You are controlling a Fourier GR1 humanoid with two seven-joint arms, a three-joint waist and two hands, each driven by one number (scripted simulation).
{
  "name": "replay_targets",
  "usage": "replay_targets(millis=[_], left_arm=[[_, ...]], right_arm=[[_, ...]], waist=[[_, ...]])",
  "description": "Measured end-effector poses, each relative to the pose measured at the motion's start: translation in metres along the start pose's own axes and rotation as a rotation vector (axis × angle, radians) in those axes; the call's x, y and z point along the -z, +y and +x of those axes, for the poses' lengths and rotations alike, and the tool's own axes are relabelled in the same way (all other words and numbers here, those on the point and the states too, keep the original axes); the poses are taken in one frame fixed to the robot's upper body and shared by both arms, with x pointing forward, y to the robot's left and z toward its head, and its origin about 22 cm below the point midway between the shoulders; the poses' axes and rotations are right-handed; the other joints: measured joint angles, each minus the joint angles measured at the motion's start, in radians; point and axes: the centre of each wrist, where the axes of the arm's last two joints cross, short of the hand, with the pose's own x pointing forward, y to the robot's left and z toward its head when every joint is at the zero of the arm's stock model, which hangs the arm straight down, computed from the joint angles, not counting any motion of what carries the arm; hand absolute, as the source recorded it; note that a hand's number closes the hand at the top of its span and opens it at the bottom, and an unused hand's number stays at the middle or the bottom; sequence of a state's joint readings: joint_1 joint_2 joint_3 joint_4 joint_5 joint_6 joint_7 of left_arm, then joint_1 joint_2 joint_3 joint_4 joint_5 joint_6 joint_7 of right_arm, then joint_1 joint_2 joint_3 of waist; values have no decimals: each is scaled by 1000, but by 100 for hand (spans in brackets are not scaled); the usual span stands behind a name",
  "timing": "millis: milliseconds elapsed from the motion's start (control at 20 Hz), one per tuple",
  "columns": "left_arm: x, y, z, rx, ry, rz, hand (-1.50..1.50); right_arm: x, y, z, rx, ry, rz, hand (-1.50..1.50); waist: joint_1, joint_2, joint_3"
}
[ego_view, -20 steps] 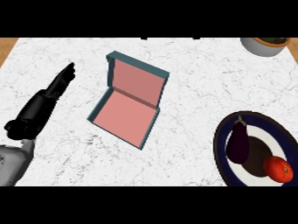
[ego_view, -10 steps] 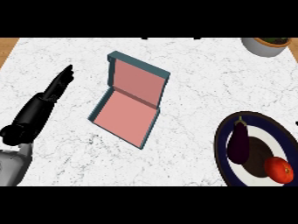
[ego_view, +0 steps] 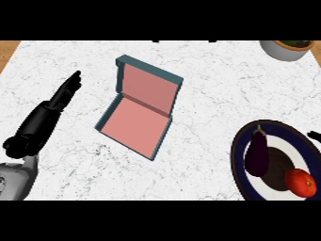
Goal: Pick the tomato from the plate and place it in the cardboard box
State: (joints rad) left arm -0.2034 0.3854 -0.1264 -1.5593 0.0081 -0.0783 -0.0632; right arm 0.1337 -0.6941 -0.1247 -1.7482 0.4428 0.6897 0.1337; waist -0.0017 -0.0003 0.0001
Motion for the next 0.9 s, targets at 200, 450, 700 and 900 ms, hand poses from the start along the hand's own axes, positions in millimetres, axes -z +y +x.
replay_targets(millis=[200,450,700,900], left_arm=[[0,4,4,0,-3,-6,0],[-2,1,-1,-5,2,-7,0],[4,2,0,4,0,-1,0],[3,3,1,8,-3,-1,0]], right_arm=[[14,7,-7,-4,6,2,-150],[28,22,-6,15,-16,20,-150],[37,30,-8,15,-8,32,-150],[40,39,-12,-4,25,37,-150]], waist=[[1,0,0],[1,0,0],[0,0,0],[0,0,0]])
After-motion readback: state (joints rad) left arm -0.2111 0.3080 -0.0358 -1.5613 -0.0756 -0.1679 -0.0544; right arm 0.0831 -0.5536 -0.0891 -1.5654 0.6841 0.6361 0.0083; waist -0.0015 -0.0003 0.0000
